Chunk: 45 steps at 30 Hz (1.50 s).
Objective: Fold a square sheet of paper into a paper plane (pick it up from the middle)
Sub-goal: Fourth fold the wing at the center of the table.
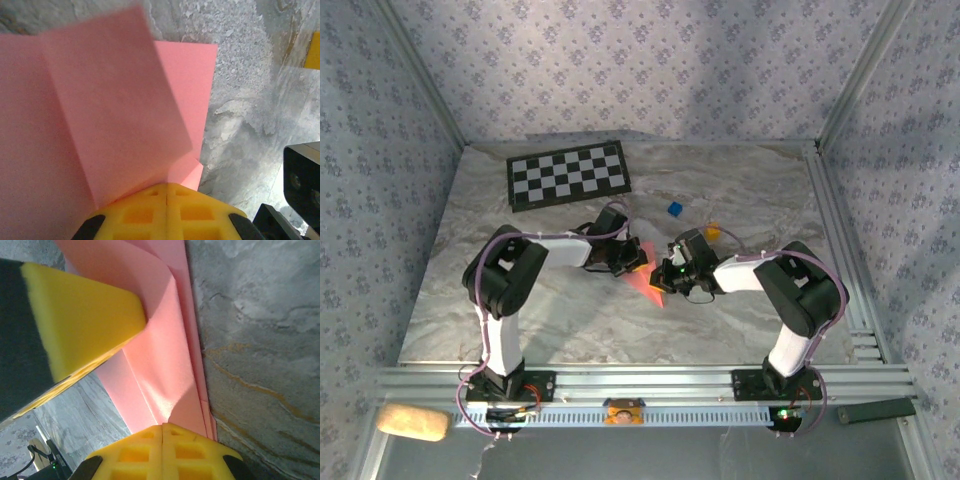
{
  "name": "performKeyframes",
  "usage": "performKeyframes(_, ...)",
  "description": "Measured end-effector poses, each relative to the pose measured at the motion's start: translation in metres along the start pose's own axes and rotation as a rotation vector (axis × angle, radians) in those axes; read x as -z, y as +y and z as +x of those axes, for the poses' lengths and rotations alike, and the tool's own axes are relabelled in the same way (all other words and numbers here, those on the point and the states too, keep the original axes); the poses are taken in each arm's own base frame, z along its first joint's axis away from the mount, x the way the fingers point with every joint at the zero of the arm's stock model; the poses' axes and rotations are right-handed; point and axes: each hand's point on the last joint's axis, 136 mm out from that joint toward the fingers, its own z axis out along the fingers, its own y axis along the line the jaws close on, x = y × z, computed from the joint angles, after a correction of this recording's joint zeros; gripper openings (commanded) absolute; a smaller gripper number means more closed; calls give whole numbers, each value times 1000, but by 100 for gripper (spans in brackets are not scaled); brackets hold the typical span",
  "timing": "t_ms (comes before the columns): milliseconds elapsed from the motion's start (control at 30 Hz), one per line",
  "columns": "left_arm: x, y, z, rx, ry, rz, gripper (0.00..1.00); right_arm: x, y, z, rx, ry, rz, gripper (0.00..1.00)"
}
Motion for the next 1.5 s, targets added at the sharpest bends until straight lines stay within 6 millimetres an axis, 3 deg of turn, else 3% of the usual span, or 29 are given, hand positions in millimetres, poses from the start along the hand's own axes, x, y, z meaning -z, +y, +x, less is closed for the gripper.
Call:
performKeyframes(300, 25, -28, 2, -115, -12, 69, 1, 0, 0, 0, 0, 1, 0, 0)
performKeyframes(500, 16, -15, 14, -106, 49, 51, 1, 0, 0, 0, -1, 2, 0, 0)
performKeyframes(667, 0, 11, 21, -74, 95, -20, 0, 0, 0, 0, -1, 3, 0, 0)
performKeyframes(1033, 1, 10, 9, -68, 105, -64, 0, 0, -1, 1, 7, 3, 1, 0)
performKeyframes(1500, 10, 23, -29, -31, 58, -52, 0, 0, -2, 1, 29, 3, 1, 0)
